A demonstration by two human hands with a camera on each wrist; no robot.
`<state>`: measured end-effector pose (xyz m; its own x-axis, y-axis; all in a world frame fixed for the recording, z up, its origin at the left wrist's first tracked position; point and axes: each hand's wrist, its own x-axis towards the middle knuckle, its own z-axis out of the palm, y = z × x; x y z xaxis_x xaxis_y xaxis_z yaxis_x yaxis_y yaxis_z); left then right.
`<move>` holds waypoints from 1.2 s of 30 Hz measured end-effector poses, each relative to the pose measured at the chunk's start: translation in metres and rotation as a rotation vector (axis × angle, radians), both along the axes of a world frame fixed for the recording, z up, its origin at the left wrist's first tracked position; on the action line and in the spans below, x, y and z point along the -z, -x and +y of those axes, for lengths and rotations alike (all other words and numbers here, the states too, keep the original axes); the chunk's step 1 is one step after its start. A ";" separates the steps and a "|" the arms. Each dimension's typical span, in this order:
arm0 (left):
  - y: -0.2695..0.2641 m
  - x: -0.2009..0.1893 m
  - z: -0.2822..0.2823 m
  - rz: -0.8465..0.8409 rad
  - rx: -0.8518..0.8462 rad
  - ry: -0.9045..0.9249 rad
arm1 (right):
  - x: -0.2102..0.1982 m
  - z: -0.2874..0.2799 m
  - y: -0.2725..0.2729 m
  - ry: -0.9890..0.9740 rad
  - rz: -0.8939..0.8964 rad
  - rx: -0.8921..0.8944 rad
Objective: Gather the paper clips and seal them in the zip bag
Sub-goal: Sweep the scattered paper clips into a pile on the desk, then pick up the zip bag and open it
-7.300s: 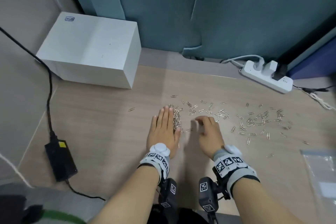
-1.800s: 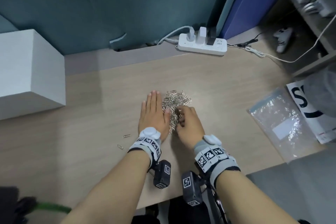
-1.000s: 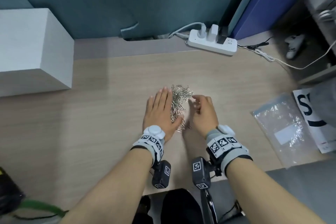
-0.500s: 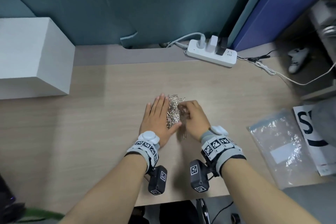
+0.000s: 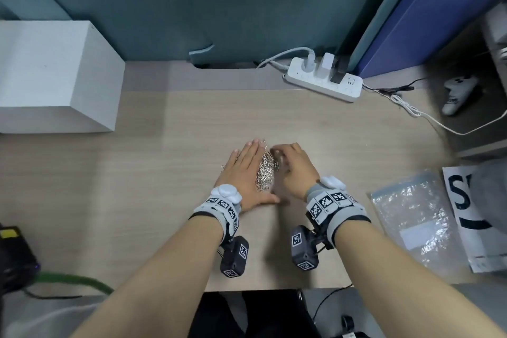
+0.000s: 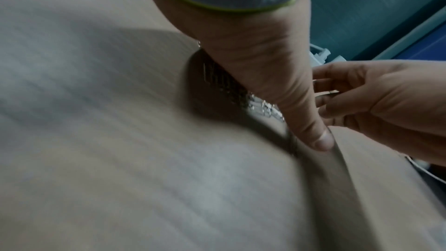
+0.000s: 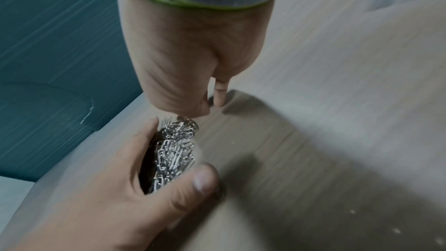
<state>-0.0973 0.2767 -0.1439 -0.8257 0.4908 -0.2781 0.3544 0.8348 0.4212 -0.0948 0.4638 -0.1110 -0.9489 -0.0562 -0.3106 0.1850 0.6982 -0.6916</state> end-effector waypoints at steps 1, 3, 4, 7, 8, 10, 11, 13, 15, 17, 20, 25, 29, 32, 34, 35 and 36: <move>-0.004 0.000 0.002 0.017 0.008 0.022 | 0.000 0.003 -0.004 -0.014 0.002 0.035; -0.007 0.002 0.008 0.058 0.014 0.046 | 0.002 0.012 -0.009 -0.032 -0.010 0.044; -0.006 0.004 0.010 0.080 0.015 0.053 | 0.004 0.015 -0.010 -0.047 -0.013 0.039; -0.001 0.005 0.016 0.119 0.028 0.051 | 0.009 0.028 -0.012 -0.223 0.021 0.107; 0.001 0.004 0.018 0.134 0.038 0.059 | 0.007 0.034 -0.013 -0.294 0.040 0.174; 0.003 0.000 0.022 0.162 0.052 0.072 | 0.000 0.047 -0.019 -0.423 0.071 0.346; 0.003 -0.002 0.025 0.174 0.058 0.076 | -0.001 0.053 -0.022 -0.478 0.043 0.416; 0.001 -0.010 0.037 0.218 0.098 0.087 | -0.005 0.070 -0.033 -0.596 -0.111 0.512; -0.001 -0.018 0.054 0.247 0.152 0.098 | -0.010 0.083 -0.042 -0.657 -0.289 0.624; -0.003 -0.027 0.074 0.275 0.220 0.097 | -0.017 0.093 -0.052 -0.607 -0.341 0.718; -0.009 -0.038 0.107 0.254 0.289 0.081 | -0.022 0.110 -0.071 -0.466 -0.264 0.611; -0.020 -0.051 0.141 0.139 0.292 0.112 | -0.019 0.118 -0.094 -0.179 -0.034 0.486; -0.023 -0.057 0.151 -0.013 0.245 0.174 | -0.017 0.127 -0.097 -0.298 -0.042 0.703; -0.022 -0.061 0.151 -0.087 0.255 0.215 | -0.015 0.131 -0.096 -0.352 -0.129 0.841; -0.019 -0.063 0.149 -0.116 0.257 0.230 | -0.016 0.136 -0.093 -0.371 -0.188 0.928; -0.018 -0.064 0.148 -0.127 0.252 0.236 | -0.015 0.138 -0.093 -0.377 -0.211 0.943; -0.018 -0.065 0.145 -0.136 0.241 0.247 | -0.014 0.137 -0.092 -0.366 -0.225 0.929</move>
